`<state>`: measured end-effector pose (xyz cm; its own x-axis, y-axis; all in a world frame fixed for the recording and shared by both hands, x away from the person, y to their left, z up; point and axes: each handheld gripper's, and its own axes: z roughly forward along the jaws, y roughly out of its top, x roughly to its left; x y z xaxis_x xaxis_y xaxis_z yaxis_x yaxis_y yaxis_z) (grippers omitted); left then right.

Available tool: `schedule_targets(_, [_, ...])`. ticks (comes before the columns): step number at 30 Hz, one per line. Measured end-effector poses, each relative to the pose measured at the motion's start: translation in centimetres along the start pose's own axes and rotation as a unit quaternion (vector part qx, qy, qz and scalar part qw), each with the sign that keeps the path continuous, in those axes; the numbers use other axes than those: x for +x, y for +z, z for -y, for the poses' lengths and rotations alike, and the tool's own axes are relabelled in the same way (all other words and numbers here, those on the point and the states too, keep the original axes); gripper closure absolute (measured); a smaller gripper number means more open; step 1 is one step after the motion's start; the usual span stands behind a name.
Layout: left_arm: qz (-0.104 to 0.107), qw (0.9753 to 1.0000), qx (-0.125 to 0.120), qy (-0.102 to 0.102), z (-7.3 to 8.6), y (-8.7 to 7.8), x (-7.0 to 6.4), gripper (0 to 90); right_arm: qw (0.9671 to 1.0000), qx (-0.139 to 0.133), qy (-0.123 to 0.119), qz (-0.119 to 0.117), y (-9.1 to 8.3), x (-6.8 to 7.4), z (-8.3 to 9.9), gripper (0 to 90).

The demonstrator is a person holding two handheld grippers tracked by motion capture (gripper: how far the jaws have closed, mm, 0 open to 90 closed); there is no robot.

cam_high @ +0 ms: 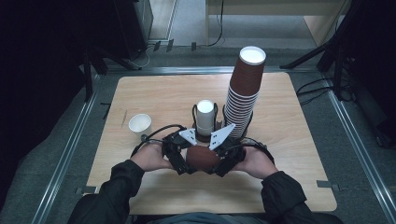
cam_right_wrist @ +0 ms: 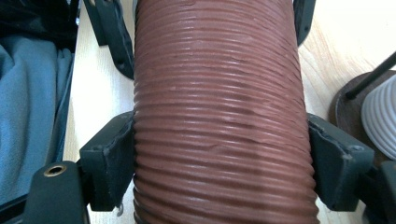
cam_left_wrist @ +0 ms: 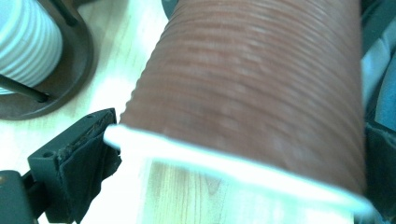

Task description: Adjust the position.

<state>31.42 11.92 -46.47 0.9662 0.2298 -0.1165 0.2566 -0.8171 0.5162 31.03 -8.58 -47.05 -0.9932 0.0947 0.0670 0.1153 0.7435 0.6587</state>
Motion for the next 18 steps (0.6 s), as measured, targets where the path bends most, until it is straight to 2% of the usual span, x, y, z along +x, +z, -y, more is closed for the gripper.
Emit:
schedule_targets(5, [0.001, 0.9999, -0.014, -0.001, 0.7, -0.5, 0.1, 0.0, 0.9998, -0.018, 0.012, -0.001, -0.6, -0.3, 0.4, 19.4])
schedule_targets(9, [0.001, 0.9994, -0.034, -0.01, 1.4, -1.1, 0.0, 0.0, 0.9995, -0.029, 0.016, 0.003, -1.1, -0.5, 0.6, 19.4])
schedule_targets(14, [0.004, 0.998, -0.054, -0.033, 2.1, -1.7, 0.3, 0.0, 0.9991, -0.038, 0.019, 0.008, -1.6, -0.6, 0.8, 19.3])
schedule_targets(16, [0.003, 0.997, -0.066, -0.041, 2.3, -2.0, 0.4, 0.0, 0.9989, -0.043, 0.018, 0.009, -1.8, -0.6, 0.9, 19.3])
schedule_targets(18, [0.013, 0.9954, -0.081, -0.048, 2.4, -2.4, 0.4, 0.0, 0.9985, -0.05, 0.019, 0.007, -1.9, -0.6, 1.1, 19.2])
